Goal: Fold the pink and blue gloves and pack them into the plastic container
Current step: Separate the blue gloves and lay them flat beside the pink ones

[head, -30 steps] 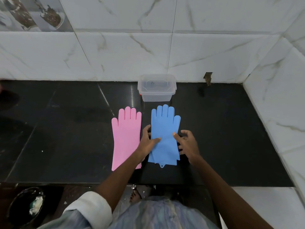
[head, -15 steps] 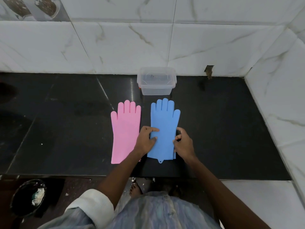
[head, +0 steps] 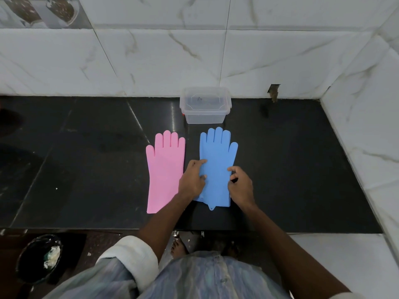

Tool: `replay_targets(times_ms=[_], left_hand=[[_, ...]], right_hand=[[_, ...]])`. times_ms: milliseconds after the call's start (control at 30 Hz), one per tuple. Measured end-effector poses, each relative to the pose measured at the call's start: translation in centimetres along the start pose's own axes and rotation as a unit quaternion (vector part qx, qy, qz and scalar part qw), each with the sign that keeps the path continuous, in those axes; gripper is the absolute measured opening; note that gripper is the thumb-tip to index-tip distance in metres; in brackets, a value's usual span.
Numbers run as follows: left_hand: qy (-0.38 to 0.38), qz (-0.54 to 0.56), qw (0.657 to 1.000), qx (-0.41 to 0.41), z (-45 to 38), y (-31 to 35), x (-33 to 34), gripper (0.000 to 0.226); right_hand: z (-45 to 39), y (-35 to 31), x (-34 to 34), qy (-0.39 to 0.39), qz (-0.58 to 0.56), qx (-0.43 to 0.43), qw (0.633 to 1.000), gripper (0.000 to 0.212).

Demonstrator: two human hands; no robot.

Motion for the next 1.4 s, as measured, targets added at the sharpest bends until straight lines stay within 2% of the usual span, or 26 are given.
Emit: replay_targets(times_ms=[100, 200, 300, 433, 533, 567, 600, 633, 667, 767, 833, 900, 933, 967, 1033, 1133, 1200, 1300, 1400], left_hand=[[0.030, -0.054, 0.998, 0.018, 0.4, -0.2, 0.0, 0.048], [0.078, -0.075, 0.994, 0.029, 0.9, -0.9, -0.4, 0.029], [0.055, -0.089, 0.994, 0.040, 1.0, -2.0, -0.6, 0.015], [-0.017, -0.121, 0.990, 0.066, 2.0, -3.3, -0.9, 0.029], [-0.022, -0.192, 0.976, 0.105, 2.1, -4.1, -1.4, 0.048], [0.015, -0.193, 0.975, 0.110, 1.7, -3.7, -2.4, 0.049], [0.102, -0.226, 0.963, 0.107, 0.6, -3.2, -3.8, 0.052], [0.193, -0.287, 0.935, 0.079, -0.9, -2.3, -5.4, 0.058], [0.248, -0.339, 0.907, 0.033, -2.2, -1.0, -7.1, 0.061], [0.274, -0.377, 0.885, 0.005, -3.1, 0.7, -9.0, 0.062], [0.250, -0.342, 0.905, 0.037, -1.9, -0.5, -7.9, 0.062], [0.098, -0.262, 0.944, 0.176, 1.2, -2.9, -4.3, 0.056], [0.026, -0.235, 0.945, 0.227, 2.7, -3.8, -3.1, 0.050], [0.000, -0.227, 0.941, 0.252, 3.4, -4.6, -2.5, 0.046], [0.022, -0.222, 0.945, 0.239, 3.6, -5.1, -2.0, 0.043], [0.053, -0.202, 0.957, 0.202, 3.2, -3.8, -1.8, 0.041], [0.083, -0.179, 0.963, 0.185, 2.9, -3.2, -1.5, 0.029], [0.114, -0.172, 0.960, 0.190, 2.4, -2.1, -1.7, 0.022], [0.089, -0.179, 0.961, 0.191, 2.0, -2.0, -1.7, 0.023]], right_hand=[[0.3, -0.3, -0.1, 0.003, 0.050, -0.027, 0.998, 0.041], [0.7, 0.1, -0.2, -0.016, 0.099, -0.054, 0.993, 0.032], [1.0, 0.6, -0.6, -0.020, 0.134, -0.090, 0.987, 0.027], [1.7, 1.1, -1.3, -0.050, 0.202, -0.182, 0.961, 0.040], [2.4, 1.3, -2.0, -0.071, 0.257, -0.276, 0.923, 0.040], [2.7, 1.3, -2.1, -0.079, 0.276, -0.306, 0.908, 0.040], [2.9, 1.3, -2.1, -0.084, 0.293, -0.328, 0.894, 0.040], [3.1, 1.3, -2.0, -0.084, 0.304, -0.347, 0.883, 0.040], [3.2, 1.3, -2.0, -0.080, 0.309, -0.364, 0.875, 0.039], [3.3, 1.2, -1.9, -0.061, 0.293, -0.393, 0.869, 0.036], [3.2, 1.1, -1.9, -0.047, 0.252, -0.373, 0.892, 0.029], [2.9, 1.1, -1.8, -0.024, 0.181, -0.304, 0.935, 0.021], [2.8, 1.2, -1.6, -0.016, 0.144, -0.260, 0.955, 0.019], [2.5, 1.3, -1.5, -0.011, 0.107, -0.216, 0.970, 0.018], [1.8, 1.3, -1.3, -0.006, 0.043, -0.144, 0.989, 0.018], [0.7, 1.2, -1.1, 0.004, -0.003, -0.073, 0.997, 0.028], [0.2, 1.1, -1.1, 0.007, -0.005, -0.060, 0.998, 0.036], [-0.2, 0.8, -1.6, 0.023, 0.010, -0.063, 0.998, 0.039], [0.1, 0.8, -2.0, 0.041, 0.015, -0.083, 0.996, 0.034]])
Point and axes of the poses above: each hand's wrist, its own z-axis away from the middle knuckle, its own x-axis out of the palm, y = z × x, the point moved 3 cm from there along -z, towards the middle knuckle, and after that the axes turned 10 degrees about -x, right-handed, at the moved point
